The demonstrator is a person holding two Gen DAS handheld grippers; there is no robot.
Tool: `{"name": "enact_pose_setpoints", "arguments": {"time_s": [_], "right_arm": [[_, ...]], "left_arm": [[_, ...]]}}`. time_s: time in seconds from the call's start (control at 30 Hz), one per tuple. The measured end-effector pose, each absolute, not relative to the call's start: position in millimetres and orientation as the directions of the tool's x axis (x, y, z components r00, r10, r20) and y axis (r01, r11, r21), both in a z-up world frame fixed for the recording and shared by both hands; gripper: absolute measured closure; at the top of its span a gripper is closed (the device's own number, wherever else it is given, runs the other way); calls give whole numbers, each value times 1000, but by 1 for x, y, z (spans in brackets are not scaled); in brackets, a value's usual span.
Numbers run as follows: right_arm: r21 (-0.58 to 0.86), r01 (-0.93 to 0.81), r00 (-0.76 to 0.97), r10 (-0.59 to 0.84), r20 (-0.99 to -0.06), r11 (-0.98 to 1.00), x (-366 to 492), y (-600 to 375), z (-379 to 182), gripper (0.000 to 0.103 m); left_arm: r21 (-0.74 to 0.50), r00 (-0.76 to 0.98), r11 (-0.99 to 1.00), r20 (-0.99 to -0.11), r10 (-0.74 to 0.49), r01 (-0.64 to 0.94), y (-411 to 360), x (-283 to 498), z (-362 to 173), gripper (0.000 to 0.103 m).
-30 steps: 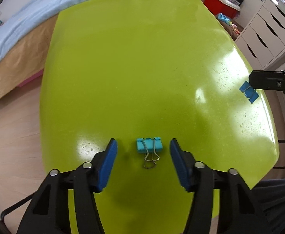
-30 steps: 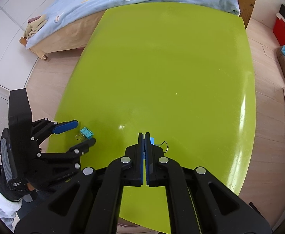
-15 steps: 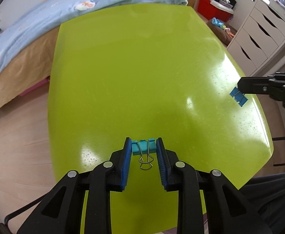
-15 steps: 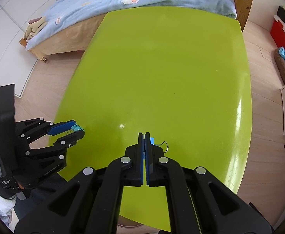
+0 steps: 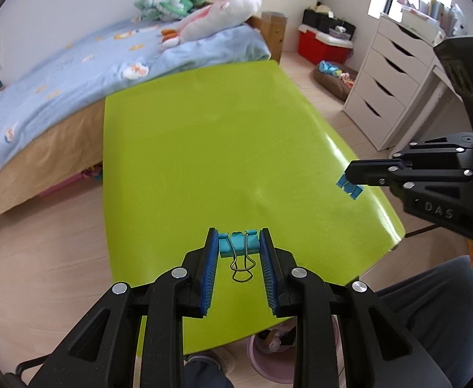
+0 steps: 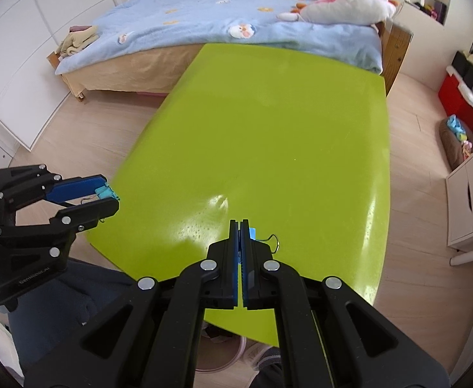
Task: Collect trash
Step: 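Drop the blue clip into the wastebasket with the right gripper while the left gripper drops the teal clip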
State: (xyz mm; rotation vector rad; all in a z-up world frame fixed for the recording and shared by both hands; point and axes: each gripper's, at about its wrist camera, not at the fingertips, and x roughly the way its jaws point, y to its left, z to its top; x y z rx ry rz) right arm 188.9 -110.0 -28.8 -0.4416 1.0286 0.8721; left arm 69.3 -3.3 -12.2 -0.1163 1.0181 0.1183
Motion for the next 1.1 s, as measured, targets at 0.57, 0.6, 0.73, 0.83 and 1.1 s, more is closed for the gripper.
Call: {"name": "enact_pose_setpoints", "arguments": {"time_s": [0.57,0.6,0.73,0.83,1.1], "right_arm": [[80,-815,270,499,-823,573,83,-188,-11,102],[86,-816,265,503,-823,571,77,-192,-12,102],[118,-812,244,516,-821,571,62,-201,-17,102],[142,-809,228,526,-819,571,52,-209,-19,102],[183,-806,173,521,-836,562,28,-219,-40,102]], "left_arm": [[-63,581,995,-814,-6,-77,-57,-19,9,77],[-69,579,995,-815,-12,-76,-59,-23,7,77],[-88,573,994,-819,-35,-65,-68,-38,0,77],[-99,571,994,-820,-51,-55,-74,-48,-5,77],[-133,563,990,-822,-78,-56,-80,-69,-12,77]]}}
